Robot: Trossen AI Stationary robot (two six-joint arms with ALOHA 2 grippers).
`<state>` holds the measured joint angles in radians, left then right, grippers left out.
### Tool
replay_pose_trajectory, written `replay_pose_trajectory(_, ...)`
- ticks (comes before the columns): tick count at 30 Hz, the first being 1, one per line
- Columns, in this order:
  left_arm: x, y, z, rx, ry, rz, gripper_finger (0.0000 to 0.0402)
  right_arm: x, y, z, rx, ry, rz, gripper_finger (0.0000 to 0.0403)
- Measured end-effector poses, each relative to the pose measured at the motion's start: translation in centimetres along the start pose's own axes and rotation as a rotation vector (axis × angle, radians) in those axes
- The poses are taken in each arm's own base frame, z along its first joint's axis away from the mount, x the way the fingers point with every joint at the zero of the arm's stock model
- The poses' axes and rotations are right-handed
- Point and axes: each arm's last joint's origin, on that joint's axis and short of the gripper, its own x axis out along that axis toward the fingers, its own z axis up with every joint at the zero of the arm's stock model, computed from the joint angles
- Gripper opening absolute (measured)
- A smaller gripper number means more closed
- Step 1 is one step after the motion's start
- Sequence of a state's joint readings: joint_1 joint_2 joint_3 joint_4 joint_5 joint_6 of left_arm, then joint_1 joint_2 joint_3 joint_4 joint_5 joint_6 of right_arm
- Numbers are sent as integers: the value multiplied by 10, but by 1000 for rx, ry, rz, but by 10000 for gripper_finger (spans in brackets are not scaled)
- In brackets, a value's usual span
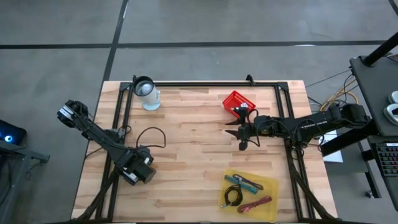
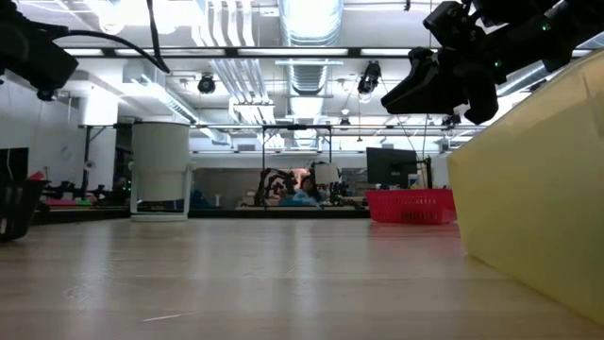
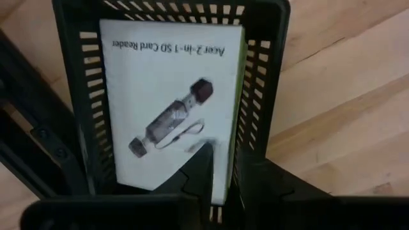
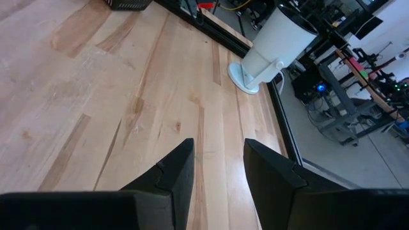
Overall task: Pick and place items into bin
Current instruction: Put the white card reader box into the black bin, then return to Home Position
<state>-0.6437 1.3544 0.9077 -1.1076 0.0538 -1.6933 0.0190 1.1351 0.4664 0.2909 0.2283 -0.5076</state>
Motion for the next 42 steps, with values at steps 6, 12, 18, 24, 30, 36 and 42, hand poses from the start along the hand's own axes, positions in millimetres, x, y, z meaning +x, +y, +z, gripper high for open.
replay_pose_trajectory(6, 0, 0, -1, 38, 19, 1, 61, 0, 0, 0, 0, 0, 0, 123)
replay_pose_trajectory(12, -1, 0, 2, 227, -86, -7, 61, 0, 0, 0, 0, 0, 0, 123)
replay_pose_trajectory(18, -11, -6, 14, 459, -507, -56, 61, 0, 0, 0, 0, -1, 0, 123)
replay_pose_trajectory(24, -18, -15, 30, 629, -906, -165, 61, 0, 0, 0, 2, -2, -1, 123)
replay_pose_trajectory(30, -9, -16, 62, 788, -1073, -392, 61, 0, 0, 0, 2, -3, -2, 123)
replay_pose_trajectory(36, -13, -1, 100, 925, -1261, -577, 61, 0, 0, 0, 1, -4, -2, 123)
replay_pose_trajectory(42, -19, 14, 120, 987, -1330, -534, 61, 0, 0, 0, 1, -4, -2, 123)
